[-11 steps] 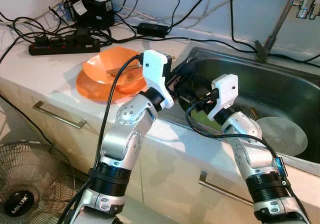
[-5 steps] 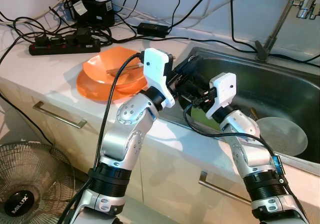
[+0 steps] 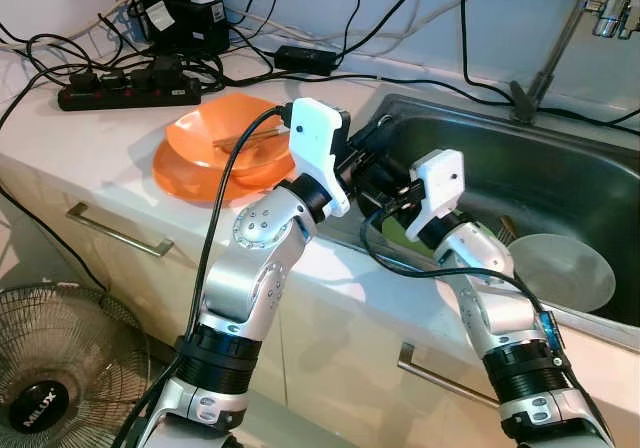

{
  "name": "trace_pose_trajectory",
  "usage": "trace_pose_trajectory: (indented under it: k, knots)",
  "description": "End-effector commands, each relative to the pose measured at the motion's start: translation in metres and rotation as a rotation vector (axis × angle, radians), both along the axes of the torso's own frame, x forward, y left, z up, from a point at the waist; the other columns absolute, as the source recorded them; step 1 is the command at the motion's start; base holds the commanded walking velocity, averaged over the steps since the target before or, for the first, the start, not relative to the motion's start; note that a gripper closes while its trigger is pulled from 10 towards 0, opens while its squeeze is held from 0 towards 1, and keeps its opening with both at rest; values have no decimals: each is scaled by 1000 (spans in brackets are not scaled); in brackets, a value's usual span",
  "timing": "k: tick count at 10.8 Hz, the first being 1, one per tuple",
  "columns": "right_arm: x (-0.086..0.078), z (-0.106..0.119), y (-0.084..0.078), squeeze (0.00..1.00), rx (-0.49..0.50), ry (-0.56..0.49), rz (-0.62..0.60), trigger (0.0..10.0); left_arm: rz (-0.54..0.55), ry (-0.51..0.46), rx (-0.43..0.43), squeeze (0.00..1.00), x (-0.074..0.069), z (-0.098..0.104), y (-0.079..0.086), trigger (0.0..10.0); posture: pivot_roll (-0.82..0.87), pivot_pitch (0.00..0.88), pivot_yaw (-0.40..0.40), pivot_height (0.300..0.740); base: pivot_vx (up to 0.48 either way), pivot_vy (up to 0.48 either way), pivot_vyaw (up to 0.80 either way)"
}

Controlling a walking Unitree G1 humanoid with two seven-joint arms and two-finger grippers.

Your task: Kitchen organization

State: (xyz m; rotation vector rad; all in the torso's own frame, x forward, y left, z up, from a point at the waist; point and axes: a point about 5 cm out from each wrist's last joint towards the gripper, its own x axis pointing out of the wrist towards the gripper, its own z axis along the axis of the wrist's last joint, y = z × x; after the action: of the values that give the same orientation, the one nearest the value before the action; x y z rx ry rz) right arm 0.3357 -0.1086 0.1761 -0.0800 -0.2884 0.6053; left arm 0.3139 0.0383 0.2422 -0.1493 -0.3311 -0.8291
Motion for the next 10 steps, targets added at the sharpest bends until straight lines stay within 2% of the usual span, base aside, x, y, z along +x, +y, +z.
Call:
trace_pose_trajectory:
  k: [1,2,3,4,7,9,10]
  knots:
    - [4,6,-10,0,30,-15,-49,0,-21,-9,7,0,-3,0,-2,10000,118,24,-6,740,0,0,0]
    - [5,6,-11,0,32,-16,-53,0,-24,-7,10,0,-3,-1,-3,10000,119,24,-6,740,0,0,0]
    - [5,6,-11,0,32,-17,-54,0,-23,-3,11,541,-3,-1,-3,10000,119,24,-6,740,0,0,0]
    - [5,6,-11,0,33,-16,-59,0,-26,11,4,1000,-2,-3,-2,10000,120,30,-6,740,0,0,0]
    - [8,7,-16,0,43,-20,-108,0,-20,9,9,1000,-2,-3,-1,10000,122,34,-6,740,0,0,0]
    - [21,4,-32,0,44,19,-299,0,11,-1,11,1000,0,-2,4,10000,121,36,-6,740,0,0,0]
    - [28,-3,-41,0,42,74,-417,3020,32,2,22,0,1,-4,8,10000,122,36,-5,740,0,0,0]
